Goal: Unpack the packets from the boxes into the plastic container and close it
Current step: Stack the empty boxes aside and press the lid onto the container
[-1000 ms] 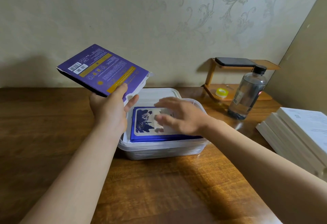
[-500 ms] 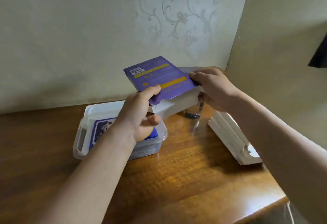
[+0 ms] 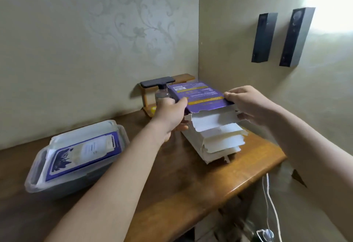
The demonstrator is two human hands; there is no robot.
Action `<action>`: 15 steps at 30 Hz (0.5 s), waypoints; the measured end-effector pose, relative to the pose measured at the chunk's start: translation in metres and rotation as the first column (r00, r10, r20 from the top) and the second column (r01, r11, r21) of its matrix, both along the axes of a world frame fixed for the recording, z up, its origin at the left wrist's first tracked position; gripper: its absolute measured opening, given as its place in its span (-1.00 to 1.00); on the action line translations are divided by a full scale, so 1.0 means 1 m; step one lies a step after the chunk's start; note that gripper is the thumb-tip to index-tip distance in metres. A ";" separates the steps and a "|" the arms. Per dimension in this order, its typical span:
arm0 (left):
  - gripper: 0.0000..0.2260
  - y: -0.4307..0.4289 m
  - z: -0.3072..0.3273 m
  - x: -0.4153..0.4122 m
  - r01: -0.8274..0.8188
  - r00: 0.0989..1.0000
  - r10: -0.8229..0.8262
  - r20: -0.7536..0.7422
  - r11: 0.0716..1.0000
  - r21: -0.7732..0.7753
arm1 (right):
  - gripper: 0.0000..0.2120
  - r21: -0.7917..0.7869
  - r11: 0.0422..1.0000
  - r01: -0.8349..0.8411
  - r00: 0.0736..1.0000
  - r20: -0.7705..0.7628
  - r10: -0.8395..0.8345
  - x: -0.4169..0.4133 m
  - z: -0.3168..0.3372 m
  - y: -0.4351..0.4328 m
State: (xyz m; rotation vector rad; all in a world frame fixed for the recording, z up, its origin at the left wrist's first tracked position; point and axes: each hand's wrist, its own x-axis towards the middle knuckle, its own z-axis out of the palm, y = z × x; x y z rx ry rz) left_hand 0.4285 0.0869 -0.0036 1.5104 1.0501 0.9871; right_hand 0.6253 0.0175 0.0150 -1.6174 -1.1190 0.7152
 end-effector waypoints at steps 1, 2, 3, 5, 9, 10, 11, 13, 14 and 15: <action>-0.70 0.003 -0.005 0.008 -0.001 0.999 0.002 -0.033 1.000 0.026 | -0.73 -0.004 1.000 0.025 0.999 0.046 -0.025 0.005 -0.005 -0.002; -0.70 0.005 -0.010 0.015 0.006 0.998 -0.003 -0.062 0.999 0.046 | -0.72 -0.005 0.999 0.050 0.994 0.100 -0.049 0.010 -0.009 -0.003; -0.72 0.005 -0.014 0.021 0.018 0.996 -0.014 -0.084 0.998 0.055 | -0.72 -0.005 0.997 0.072 0.986 0.152 -0.070 0.014 -0.014 -0.003; -0.75 0.006 -0.022 0.029 0.038 0.993 -0.032 -0.115 0.998 0.050 | -0.74 -0.024 0.994 0.102 0.968 0.235 -0.093 0.022 -0.022 -0.001; -0.75 0.003 -0.033 0.035 0.020 0.980 -0.007 -0.196 0.998 0.060 | -0.73 -0.058 0.992 0.114 0.958 0.271 -0.095 0.031 -0.033 -0.001; -0.75 0.002 -0.035 0.037 0.014 0.979 -0.001 -0.202 0.998 0.062 | -0.73 -0.064 0.991 0.114 0.956 0.280 -0.091 0.033 -0.035 -0.001; -0.76 0.001 -0.037 0.038 0.009 0.978 0.005 -0.208 0.998 0.063 | -0.73 -0.070 0.991 0.111 0.953 0.289 -0.086 0.034 -0.037 0.000; -0.78 0.000 -0.039 0.040 -0.006 0.975 0.022 -0.222 0.997 0.075 | -0.73 -0.082 0.991 0.106 0.951 0.300 -0.077 0.037 -0.041 0.003; -0.79 0.000 -0.040 0.041 -0.011 0.973 0.029 -0.227 0.997 0.080 | -0.72 -0.089 0.991 0.102 0.950 0.305 -0.071 0.038 -0.043 0.004; -0.81 0.000 -0.041 0.042 -0.016 0.973 0.034 -0.230 0.997 0.080 | -0.72 -0.094 0.991 0.099 0.949 0.310 -0.066 0.039 -0.044 0.006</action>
